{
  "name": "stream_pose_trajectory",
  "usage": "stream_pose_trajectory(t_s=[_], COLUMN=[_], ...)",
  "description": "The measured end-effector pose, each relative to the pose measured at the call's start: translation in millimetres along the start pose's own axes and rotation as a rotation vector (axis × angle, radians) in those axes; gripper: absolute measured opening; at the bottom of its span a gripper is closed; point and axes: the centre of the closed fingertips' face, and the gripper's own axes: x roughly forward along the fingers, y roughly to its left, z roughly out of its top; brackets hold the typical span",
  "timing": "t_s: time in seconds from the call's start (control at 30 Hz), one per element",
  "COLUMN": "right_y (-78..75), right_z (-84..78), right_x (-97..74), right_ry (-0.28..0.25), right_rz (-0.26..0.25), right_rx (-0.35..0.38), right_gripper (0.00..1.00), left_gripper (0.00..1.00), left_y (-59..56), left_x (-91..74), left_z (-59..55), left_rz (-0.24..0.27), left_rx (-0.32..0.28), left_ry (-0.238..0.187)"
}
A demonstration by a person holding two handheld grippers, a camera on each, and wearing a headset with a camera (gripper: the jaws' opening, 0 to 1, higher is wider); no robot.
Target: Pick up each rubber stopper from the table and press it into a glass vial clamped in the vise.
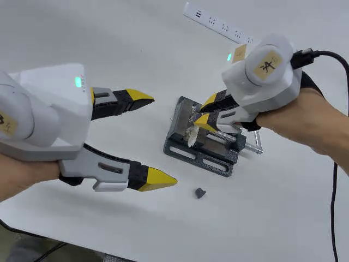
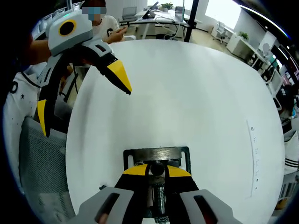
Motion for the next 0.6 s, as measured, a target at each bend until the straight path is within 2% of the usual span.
stream_pose_trajectory(t_s=[0.17, 0.27, 0.6], right_y=[-3.3, 0.1, 1.5], right_z=[-1.9, -3.0, -6.2], right_x=[-7.1, -8.3, 1.5], right_ry=[-0.031, -0.047, -0.043], right_rz=[-0.003, 0.022, 0.023], right_rx=[0.026, 0.050, 0.051], right_gripper=[0.05, 0.03, 0.01], left_gripper=[0.80, 0.79, 0.79], left_y=[-1.1, -2.0, -1.5], left_x=[-0.3, -0.8, -0.1], left_z=[-1.3, -2.9, -2.1], left_rz=[-0.005, -0.009, -0.015], left_rx=[0.002, 0.003, 0.002], left_ry=[0.006, 0.013, 0.015])
